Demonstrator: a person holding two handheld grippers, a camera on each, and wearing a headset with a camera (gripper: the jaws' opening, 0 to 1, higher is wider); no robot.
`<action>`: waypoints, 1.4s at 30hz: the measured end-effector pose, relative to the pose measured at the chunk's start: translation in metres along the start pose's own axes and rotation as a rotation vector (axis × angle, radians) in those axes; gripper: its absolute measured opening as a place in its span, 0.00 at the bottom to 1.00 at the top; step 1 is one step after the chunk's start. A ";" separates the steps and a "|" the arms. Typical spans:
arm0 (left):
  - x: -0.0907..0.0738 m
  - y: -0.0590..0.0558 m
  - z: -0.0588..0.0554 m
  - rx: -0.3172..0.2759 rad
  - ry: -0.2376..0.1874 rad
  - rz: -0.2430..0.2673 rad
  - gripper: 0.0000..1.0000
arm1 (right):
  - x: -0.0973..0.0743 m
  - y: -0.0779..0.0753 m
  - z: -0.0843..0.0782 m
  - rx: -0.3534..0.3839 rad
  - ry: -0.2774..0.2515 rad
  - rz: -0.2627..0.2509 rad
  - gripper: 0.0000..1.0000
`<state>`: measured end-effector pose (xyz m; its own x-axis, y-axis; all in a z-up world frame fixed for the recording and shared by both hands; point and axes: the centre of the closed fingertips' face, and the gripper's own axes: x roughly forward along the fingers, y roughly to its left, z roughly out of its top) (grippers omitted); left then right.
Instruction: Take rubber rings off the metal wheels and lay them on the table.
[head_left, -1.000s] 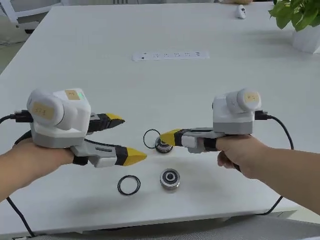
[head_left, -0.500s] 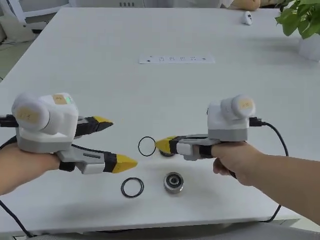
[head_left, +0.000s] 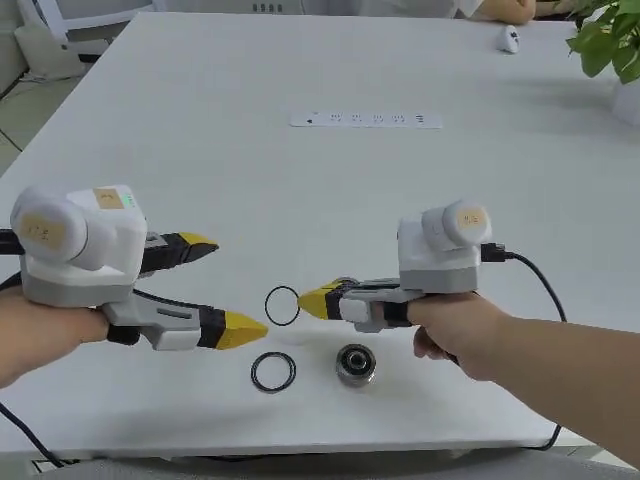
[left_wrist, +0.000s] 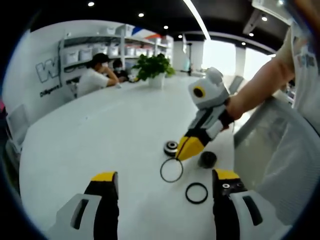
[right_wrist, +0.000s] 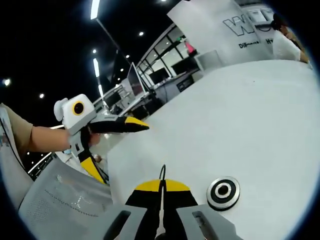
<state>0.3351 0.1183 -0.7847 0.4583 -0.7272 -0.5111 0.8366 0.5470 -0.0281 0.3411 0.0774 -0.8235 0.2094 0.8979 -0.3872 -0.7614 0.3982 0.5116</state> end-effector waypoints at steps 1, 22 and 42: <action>-0.001 0.000 -0.001 0.005 0.001 0.003 0.78 | 0.001 0.000 -0.001 -0.003 0.004 -0.001 0.00; -0.010 -0.005 -0.011 0.004 0.023 0.003 0.78 | 0.011 -0.006 -0.018 -0.089 0.064 -0.056 0.00; -0.009 -0.009 -0.012 0.012 0.038 -0.015 0.78 | 0.009 0.001 -0.019 -0.165 0.076 -0.042 0.20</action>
<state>0.3196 0.1254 -0.7903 0.4338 -0.7193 -0.5427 0.8473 0.5305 -0.0258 0.3308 0.0829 -0.8407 0.2012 0.8618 -0.4657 -0.8445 0.3935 0.3633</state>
